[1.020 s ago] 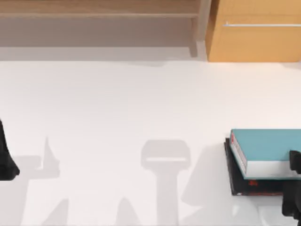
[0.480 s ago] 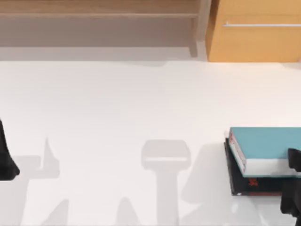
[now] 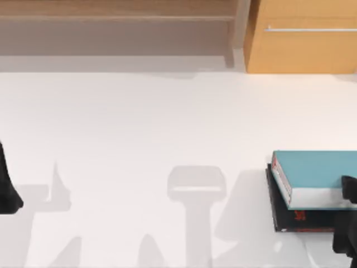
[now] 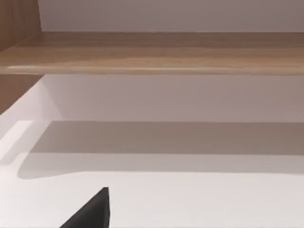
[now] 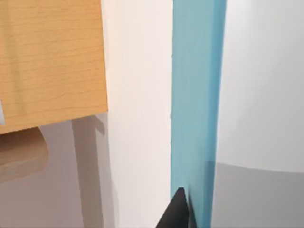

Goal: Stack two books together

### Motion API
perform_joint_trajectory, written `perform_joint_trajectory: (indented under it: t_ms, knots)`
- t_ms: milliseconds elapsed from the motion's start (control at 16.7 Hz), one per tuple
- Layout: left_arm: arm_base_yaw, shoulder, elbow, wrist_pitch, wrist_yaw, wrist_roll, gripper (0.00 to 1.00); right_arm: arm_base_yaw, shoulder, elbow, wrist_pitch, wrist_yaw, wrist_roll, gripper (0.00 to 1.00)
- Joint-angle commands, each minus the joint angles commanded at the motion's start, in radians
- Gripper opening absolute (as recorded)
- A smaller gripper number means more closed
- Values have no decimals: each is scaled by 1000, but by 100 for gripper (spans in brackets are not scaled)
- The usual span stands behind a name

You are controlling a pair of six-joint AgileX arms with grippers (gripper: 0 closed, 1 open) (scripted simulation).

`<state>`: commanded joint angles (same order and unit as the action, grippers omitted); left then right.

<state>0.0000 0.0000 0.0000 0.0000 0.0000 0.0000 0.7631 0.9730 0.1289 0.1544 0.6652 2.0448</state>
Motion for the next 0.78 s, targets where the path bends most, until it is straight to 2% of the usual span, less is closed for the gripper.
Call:
perform_joint_trajectory:
  t_ms: [420,780]
  knots:
    - [0,0,0,0,0,0,100,0,0,0,0,0,0,98]
    - [0,0,0,0,0,0,100,0,0,0,0,0,0,100]
